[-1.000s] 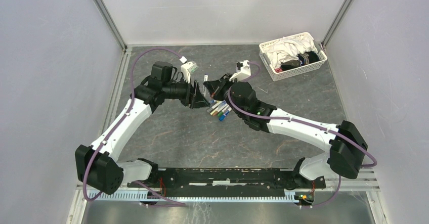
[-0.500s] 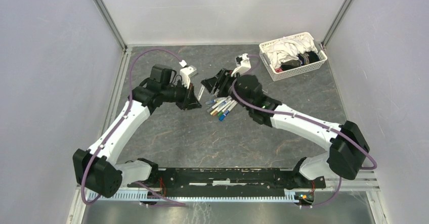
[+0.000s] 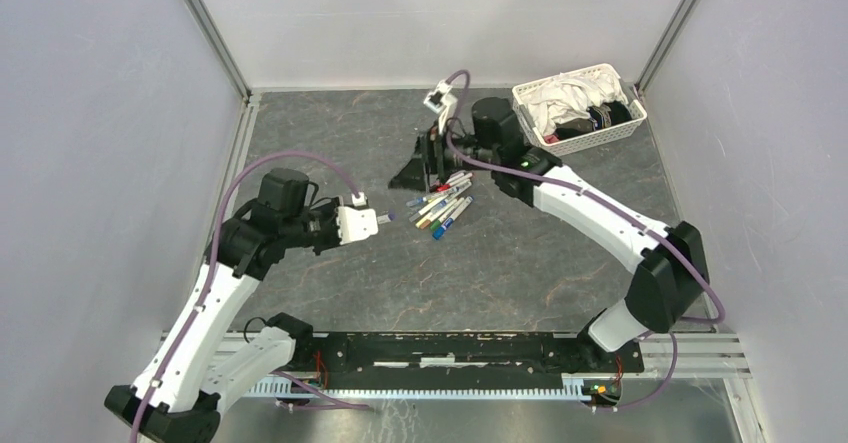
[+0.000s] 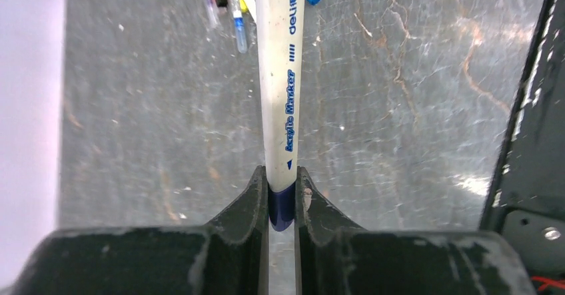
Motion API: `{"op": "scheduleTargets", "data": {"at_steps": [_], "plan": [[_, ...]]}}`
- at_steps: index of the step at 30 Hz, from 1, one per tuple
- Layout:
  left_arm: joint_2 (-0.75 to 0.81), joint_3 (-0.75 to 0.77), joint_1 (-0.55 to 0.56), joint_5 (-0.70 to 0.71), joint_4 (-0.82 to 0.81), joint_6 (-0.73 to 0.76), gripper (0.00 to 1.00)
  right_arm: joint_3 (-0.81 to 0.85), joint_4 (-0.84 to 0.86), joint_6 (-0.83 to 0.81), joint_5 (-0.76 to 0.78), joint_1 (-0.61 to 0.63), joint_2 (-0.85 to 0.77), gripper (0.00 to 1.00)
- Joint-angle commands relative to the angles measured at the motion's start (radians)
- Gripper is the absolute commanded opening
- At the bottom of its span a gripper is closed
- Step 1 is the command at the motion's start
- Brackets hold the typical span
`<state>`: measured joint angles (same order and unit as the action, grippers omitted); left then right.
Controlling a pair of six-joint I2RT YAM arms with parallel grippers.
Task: Open the pen caps
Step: Pick up the pen from the center of the board.
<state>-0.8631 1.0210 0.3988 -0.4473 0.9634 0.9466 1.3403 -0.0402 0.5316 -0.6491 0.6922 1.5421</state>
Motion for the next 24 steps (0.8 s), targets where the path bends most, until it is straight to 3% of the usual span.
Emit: {"op": "scheduleTargets", "data": {"at_steps": [1,14,19,24], "plan": [[0.01,-0.007,0.014,0.012,0.017,0.28,0.02,0.044,-0.106,-0.068,-0.168,0.063,0.061,0.8],[0.042,-0.065,0.035,0.053,0.017,0.519,0.02,0.076,-0.096,-0.029,-0.248,0.14,0.155,0.75],[0.036,-0.067,0.043,0.062,0.016,0.542,0.02,0.084,-0.085,-0.014,-0.257,0.175,0.187,0.69],[0.017,-0.059,0.052,0.074,0.017,0.543,0.03,0.102,-0.076,-0.001,-0.256,0.199,0.212,0.57]]}}
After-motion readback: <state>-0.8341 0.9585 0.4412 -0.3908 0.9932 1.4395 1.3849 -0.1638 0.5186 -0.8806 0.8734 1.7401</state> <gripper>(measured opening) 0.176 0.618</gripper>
